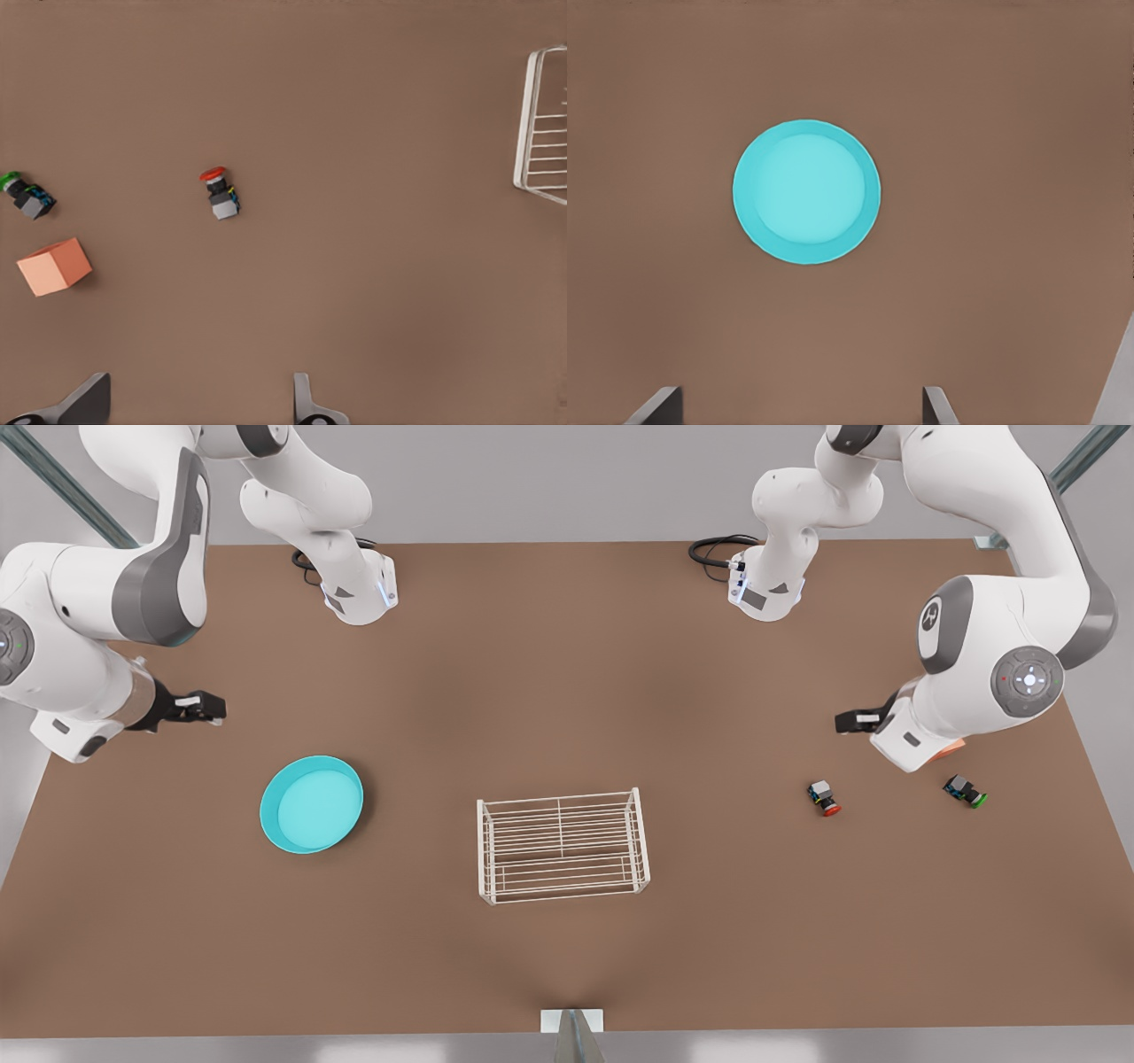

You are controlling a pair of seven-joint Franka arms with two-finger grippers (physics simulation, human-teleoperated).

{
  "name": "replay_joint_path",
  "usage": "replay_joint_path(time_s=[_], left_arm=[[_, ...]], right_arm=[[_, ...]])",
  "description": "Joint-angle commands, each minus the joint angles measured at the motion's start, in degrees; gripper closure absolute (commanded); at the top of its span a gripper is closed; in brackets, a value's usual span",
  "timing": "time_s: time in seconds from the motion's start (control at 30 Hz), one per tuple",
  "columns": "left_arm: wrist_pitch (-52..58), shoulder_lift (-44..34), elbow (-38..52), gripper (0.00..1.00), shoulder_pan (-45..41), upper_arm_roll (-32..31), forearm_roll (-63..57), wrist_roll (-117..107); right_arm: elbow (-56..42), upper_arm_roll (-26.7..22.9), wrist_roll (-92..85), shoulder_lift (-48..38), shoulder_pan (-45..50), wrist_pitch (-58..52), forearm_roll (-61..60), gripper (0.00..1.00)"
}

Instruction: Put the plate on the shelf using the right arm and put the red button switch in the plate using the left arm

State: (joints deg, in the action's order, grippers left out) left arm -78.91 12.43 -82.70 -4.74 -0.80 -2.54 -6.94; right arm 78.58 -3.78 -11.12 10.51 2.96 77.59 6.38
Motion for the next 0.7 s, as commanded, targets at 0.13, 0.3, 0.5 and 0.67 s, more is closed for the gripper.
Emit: replay_joint_path(time_s=[0.13,0.3,0.5,0.67], left_arm=[[-4.93,1.45,-0.71,0.00,-0.01,0.27,0.17,-6.33],[-4.76,1.45,-1.06,0.00,0.08,0.27,0.17,-6.24],[-3.44,1.80,-0.89,0.00,-0.10,0.36,0.17,-6.33],[-3.18,2.24,-0.97,0.00,-0.10,0.71,0.17,-6.24]], right_arm=[[-3.26,-0.52,-10.67,15.58,-6.65,6.24,-6.73,0.00],[3.85,-0.44,-19.81,22.80,-11.93,24.70,-14.73,0.00],[22.58,-0.44,-29.65,17.00,-13.42,46.50,-18.32,0.00],[27.68,-0.44,-30.10,18.40,-14.04,54.68,-19.74,0.00]])
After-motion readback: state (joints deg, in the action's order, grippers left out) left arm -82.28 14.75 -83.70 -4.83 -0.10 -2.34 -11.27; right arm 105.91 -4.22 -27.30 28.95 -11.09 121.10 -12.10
